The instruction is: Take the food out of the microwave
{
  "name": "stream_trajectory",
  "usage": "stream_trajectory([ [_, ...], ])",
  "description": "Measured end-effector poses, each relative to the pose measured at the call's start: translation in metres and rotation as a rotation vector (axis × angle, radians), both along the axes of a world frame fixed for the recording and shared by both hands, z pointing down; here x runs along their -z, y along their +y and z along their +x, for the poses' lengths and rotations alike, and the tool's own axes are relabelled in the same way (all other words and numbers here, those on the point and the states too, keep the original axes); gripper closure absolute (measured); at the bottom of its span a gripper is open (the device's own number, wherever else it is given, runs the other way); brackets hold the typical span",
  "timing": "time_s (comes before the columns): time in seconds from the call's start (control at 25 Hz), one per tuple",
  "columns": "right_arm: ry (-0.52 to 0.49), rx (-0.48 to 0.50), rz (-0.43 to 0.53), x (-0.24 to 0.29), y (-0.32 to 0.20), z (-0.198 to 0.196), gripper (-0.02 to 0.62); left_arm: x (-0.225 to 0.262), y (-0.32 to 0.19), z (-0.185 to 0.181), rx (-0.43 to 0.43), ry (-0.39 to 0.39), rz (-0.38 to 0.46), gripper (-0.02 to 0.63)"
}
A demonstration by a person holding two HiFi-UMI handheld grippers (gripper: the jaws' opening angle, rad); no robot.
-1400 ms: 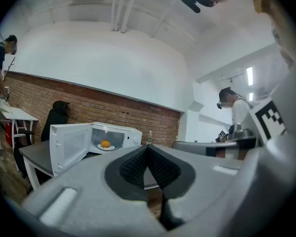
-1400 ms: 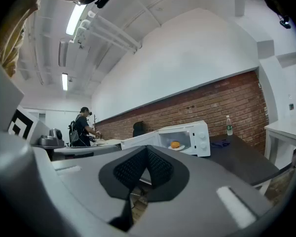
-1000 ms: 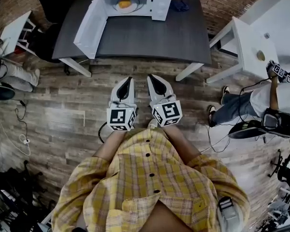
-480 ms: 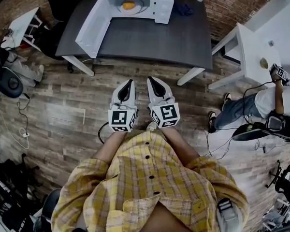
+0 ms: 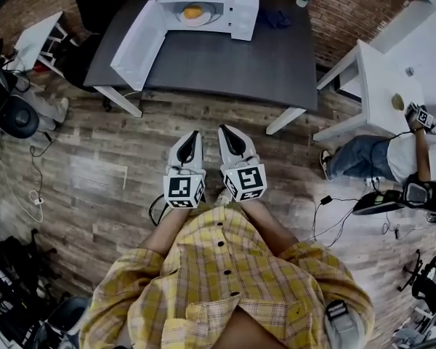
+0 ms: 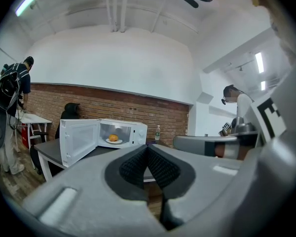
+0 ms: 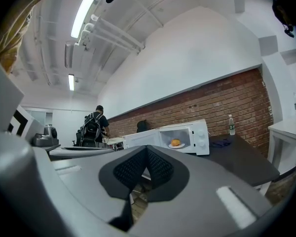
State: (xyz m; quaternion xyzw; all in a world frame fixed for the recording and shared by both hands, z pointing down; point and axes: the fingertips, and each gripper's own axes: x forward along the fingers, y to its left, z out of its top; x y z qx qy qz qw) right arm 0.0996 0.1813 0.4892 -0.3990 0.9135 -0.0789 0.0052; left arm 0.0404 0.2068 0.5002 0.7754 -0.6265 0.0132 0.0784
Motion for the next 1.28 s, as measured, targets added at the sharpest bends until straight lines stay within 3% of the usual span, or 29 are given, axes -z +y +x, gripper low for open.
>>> stream_trajectory([
  [0.52,0.035,0.004,-0.016,-0.008,-0.054,-0.021,0.592,-0.013,-0.057,-0.017,-0.002,0.024,-0.024,0.607],
  [1.28,0.05,-0.055,-0.017,0.006,-0.222,-0.101,0.592,-0.003,-0.233,-0.095,-0.069,0.032,-0.034,0.607],
])
